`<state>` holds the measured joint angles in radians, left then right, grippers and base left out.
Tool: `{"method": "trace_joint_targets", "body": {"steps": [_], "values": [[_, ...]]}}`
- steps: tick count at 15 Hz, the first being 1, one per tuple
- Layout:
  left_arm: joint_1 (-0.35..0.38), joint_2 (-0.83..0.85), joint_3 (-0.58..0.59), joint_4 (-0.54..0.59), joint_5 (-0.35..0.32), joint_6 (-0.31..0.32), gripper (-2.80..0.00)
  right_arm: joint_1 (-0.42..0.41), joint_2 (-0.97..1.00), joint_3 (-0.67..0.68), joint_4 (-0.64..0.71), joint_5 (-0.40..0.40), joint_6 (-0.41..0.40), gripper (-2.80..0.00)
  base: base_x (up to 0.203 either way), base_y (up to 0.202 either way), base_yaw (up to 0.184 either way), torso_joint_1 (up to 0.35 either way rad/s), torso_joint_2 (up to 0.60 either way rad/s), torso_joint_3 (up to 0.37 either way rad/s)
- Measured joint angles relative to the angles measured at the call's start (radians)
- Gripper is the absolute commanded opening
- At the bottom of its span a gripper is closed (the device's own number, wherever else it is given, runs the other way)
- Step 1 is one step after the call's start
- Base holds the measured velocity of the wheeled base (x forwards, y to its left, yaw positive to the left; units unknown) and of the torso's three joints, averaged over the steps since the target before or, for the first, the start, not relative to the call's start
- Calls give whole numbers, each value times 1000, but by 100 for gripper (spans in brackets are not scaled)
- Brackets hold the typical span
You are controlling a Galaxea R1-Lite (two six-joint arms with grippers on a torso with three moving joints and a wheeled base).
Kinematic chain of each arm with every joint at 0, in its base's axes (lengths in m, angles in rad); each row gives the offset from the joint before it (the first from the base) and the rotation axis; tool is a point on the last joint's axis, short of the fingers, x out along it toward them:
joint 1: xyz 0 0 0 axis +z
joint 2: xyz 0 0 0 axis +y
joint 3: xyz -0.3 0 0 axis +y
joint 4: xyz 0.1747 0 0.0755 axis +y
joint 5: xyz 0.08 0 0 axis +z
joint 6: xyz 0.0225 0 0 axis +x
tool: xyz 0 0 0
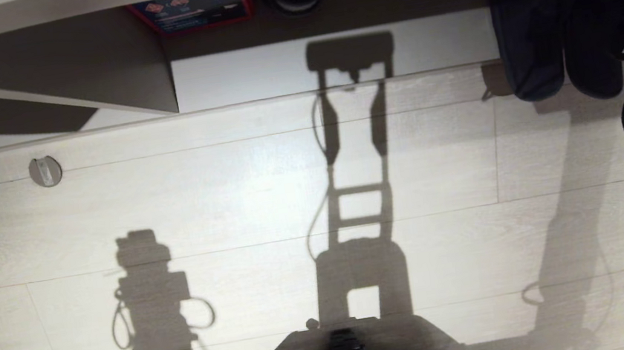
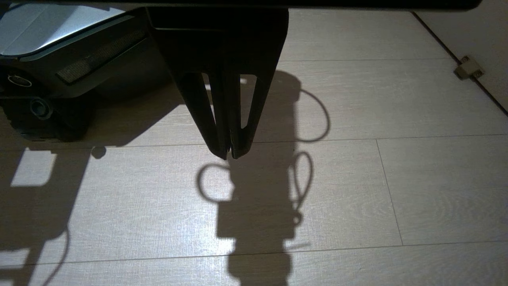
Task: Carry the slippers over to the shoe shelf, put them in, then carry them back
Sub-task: Pick up the slippers in the shoe cabinet
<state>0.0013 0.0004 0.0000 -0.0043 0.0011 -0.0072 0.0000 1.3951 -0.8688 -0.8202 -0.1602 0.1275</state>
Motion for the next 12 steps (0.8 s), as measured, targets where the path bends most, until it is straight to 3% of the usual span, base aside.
{"method": "trace_joint_targets", "body": {"steps": [1,2,5,12], "values": [[0,0,0,0,0,1,-280,6,-18,21,4,0,-7,0,0,0,0,0,0,0],[0,0,0,0,0,1,-280,9,-37,49,6,1,-25,-280,0,0,0,0,0,0],[0,0,0,0,0,0,-280,20,-95,126,13,4,-79,-280,0,0,0,0,0,0],[0,0,0,0,0,1,-280,41,-258,256,84,-1,-89,-280,0,0,0,0,0,0]]}}
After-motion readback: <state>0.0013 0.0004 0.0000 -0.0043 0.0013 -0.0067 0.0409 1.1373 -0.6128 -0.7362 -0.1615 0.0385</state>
